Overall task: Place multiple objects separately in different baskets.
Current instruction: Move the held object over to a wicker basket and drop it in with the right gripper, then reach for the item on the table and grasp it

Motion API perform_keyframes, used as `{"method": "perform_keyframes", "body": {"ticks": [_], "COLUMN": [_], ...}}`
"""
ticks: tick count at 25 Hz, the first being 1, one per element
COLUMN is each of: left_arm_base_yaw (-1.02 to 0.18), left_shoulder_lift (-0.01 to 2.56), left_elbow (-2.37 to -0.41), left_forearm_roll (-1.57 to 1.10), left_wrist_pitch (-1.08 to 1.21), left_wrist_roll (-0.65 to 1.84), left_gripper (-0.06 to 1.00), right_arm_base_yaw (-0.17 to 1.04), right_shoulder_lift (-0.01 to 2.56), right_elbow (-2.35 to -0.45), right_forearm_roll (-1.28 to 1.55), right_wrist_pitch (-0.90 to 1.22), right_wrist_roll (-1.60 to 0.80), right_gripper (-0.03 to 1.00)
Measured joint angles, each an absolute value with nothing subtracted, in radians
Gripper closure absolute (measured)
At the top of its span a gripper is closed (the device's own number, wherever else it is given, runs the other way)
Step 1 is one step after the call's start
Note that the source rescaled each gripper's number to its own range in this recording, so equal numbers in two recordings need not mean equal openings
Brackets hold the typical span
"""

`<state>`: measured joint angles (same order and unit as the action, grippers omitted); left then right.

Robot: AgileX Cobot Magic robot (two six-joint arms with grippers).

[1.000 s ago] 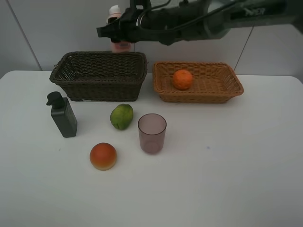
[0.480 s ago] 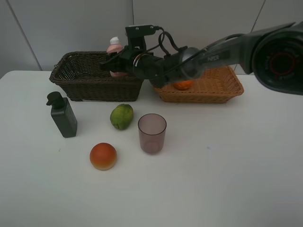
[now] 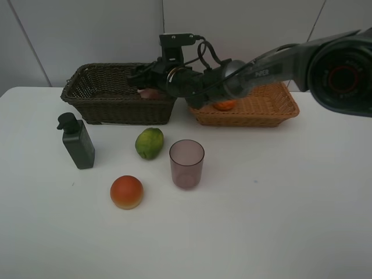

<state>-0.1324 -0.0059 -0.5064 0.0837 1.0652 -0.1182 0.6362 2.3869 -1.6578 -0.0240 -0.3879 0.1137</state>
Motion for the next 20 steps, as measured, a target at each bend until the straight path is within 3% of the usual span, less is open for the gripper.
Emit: {"method": "perform_keyframes", "body": {"ticks": [2, 5, 12, 20], "left_arm_base_yaw": [-0.132, -0.132, -0.132, -0.132], "left_shoulder_lift": [-0.006, -0.006, -0.006, -0.006], "left_elbow": [-0.506, -0.506, -0.506, -0.506], "left_forearm_roll": [0.084, 0.084, 0.084, 0.084], "left_wrist_pitch": [1.065, 1.065, 1.065, 1.065], "left_wrist_roll": [-0.118, -0.118, -0.118, -0.118], "left_gripper": [0.04, 0.04, 0.04, 0.04], "right_arm_base_yaw": [0.636, 0.636, 0.636, 0.636], "right_shoulder_lift": [2.386, 2.368, 2.228, 2.077], "right_elbow": [-1.658, -1.658, -1.658, -1.658], "right_forearm_roll": [-0.024, -0.024, -0.032, -0.035], "right_wrist_pitch": [-0.383, -0.335, -0.033, 0.499], "right_wrist_roll": [0.114, 0.114, 0.114, 0.114], "right_gripper": [0.29, 0.2, 0.17, 0.17]}}
